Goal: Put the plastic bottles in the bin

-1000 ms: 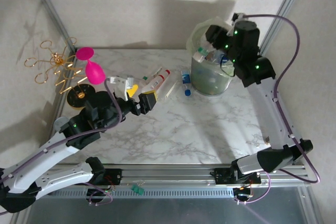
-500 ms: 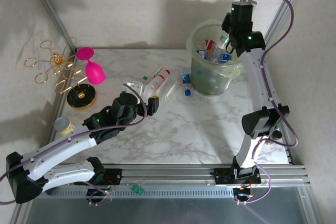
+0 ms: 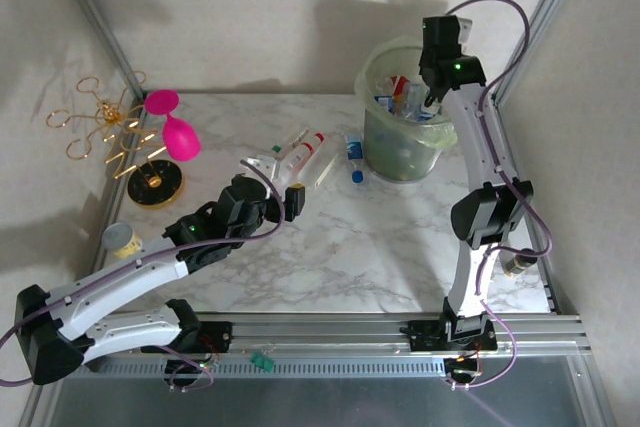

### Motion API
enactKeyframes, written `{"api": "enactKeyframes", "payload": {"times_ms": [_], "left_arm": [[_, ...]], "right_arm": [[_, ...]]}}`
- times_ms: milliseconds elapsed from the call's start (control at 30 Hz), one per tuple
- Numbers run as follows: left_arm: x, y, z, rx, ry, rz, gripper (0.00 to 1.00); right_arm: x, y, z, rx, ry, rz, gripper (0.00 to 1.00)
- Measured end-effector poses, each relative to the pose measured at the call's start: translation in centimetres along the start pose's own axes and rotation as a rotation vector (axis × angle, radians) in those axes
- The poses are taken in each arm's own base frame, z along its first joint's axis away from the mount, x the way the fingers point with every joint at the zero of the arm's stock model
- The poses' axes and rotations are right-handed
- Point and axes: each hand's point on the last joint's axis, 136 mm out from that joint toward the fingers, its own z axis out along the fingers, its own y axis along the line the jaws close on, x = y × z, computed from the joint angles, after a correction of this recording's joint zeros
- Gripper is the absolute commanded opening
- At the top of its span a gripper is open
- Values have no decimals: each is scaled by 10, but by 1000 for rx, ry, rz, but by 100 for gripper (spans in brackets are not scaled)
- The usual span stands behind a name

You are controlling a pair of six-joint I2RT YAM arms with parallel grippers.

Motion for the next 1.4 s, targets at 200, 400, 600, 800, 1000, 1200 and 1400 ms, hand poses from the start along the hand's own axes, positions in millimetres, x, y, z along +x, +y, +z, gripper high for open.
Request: {"api": "enactKeyframes", "payload": {"times_ms": [200,400,600,800,1000,1200,1400], "left_arm": [[0,-1,2,-1,0,0,93],[2,0,4,-8,3,3,93],[1,2,4,-21,-2,2,93],[0,3,4,-27,-4,2,93],[0,3,4,-27,-4,3,93],[-1,4,3,-30,-9,1,93],[-3,6,1,-41,-18,-1,93]], "right_arm": [[42,5,22,15,116,-51,37],[56,3,30,32,153,-61,49],[50,4,38,32,153,-42,69],[46,6,38,9,151,-24,76],[20,10,4,-51,78,8,78],[-16,-3,-49,-113,-45,62,49],[-14,-5,-49,-115,-52,61,30]]}}
